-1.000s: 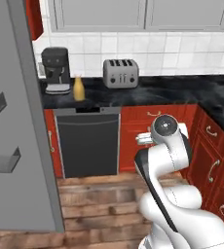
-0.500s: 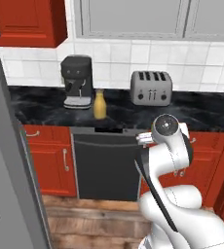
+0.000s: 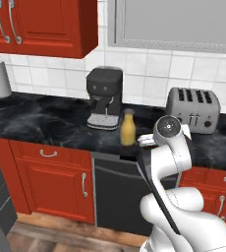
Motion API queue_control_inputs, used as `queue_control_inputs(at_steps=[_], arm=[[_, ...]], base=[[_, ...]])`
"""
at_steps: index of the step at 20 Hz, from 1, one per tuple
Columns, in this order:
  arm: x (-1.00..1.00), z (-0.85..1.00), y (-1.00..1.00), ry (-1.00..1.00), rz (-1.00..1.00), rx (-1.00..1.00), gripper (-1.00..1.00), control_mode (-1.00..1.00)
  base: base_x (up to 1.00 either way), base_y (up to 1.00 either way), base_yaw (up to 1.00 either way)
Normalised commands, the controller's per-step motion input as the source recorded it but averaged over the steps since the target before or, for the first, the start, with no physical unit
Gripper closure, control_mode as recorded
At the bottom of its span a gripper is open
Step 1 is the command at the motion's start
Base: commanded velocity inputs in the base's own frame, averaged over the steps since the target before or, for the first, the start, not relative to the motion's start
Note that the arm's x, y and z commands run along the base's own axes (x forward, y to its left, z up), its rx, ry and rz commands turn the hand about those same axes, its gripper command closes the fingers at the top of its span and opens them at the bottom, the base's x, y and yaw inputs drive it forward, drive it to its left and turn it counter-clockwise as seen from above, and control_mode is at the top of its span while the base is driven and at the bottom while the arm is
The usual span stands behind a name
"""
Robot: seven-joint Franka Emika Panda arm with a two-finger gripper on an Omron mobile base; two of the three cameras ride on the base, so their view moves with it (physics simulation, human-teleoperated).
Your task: Move the avocado and bread from the top shelf to the second highest shelf to make space. Then, place the pitcher from the counter on the cleared top shelf.
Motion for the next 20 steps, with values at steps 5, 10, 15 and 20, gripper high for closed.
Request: queue_control_inputs(at_steps=[5,10,15,20], arm=[[0.0,0.0,0.0,0.0,0.0,0.0,-1.0,1.0],[0.0,0.0,0.0,0.0,0.0,0.0,-1.0,1.0],[0.0,0.0,0.0,0.0,0.0,0.0,-1.0,-1.0],[0.01,0.0,-0.05,0.0,0.03,0.0,-1.0,-1.0]], base=[[0.93,0.4,0.27],[0.67,0.29,0.26],[0.14,0.0,0.04],[0.0,0.0,0.0]])
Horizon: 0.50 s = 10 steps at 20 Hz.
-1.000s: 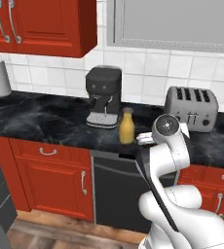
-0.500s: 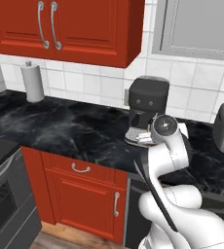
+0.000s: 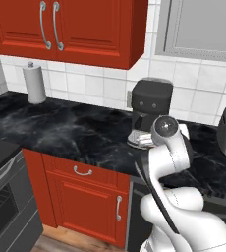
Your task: Move the avocado and bread from the top shelf to the second highest shelf to make space. Then, place the pitcher from the counter on the cleared top shelf.
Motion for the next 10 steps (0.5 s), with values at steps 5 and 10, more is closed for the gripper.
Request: queue_control_inputs(at_steps=[5,10], arm=[[-0.11,0.0,-0.04,0.07,0.06,0.0,-1.0,-1.0],[-0.58,-0.12,-0.43,-0.03,0.04,0.03,-1.0,-1.0]], base=[[0.0,0.0,0.0],[0.0,0.0,0.0]])
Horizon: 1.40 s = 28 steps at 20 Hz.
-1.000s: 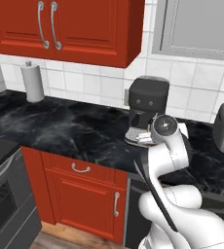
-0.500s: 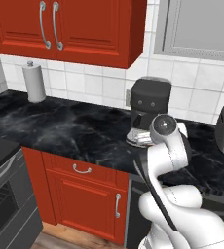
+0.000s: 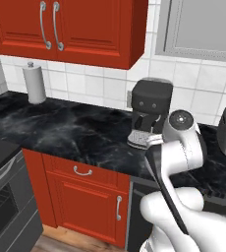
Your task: Move the avocado and bread from the top shelf to the second highest shelf to make space. Then, place the pitcher from the counter on the cleared top shelf.
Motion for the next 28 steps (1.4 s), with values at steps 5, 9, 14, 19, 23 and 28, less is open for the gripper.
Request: queue_control_inputs(at_steps=[5,9,14,19,23,28], arm=[[-0.41,-0.13,-0.34,-0.03,-0.01,0.15,-1.0,-1.0],[-0.03,-0.01,-0.35,-0.11,0.0,0.26,-1.0,-1.0],[0.0,-0.15,-0.59,-0.2,0.03,0.27,-1.0,-1.0],[0.0,-0.11,-0.19,0.04,0.17,0.04,-1.0,-1.0],[0.0,-0.02,0.0,0.12,0.23,-0.16,-1.0,-1.0],[0.0,-0.05,-0.18,0.04,0.29,-0.22,-1.0,-1.0]], base=[[0.0,0.0,0.0],[0.0,0.0,0.0],[0.0,0.0,0.0],[0.0,0.0,0.0],[0.0,0.0,0.0],[0.0,0.0,0.0]])
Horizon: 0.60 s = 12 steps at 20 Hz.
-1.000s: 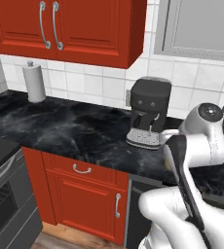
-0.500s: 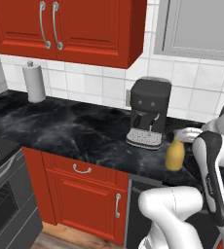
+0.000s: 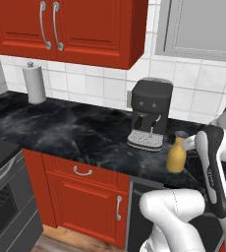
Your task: Move the avocado and bread from the top shelf to the second highest shelf to make space. Then, place the pitcher from the counter on the cleared top shelf.
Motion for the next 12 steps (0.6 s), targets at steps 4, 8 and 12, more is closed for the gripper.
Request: queue_control_inputs(at_steps=[4,8,12], arm=[[0.1,-0.33,-0.12,-0.16,0.24,-0.15,-1.0,-1.0],[0.11,-0.48,-0.01,-0.33,0.16,-0.07,-1.0,-1.0],[0.11,-0.34,0.0,-0.23,0.07,0.02,-1.0,-1.0]], base=[[0.0,0.0,0.0],[0.0,0.0,0.0],[0.0,0.0,0.0]])
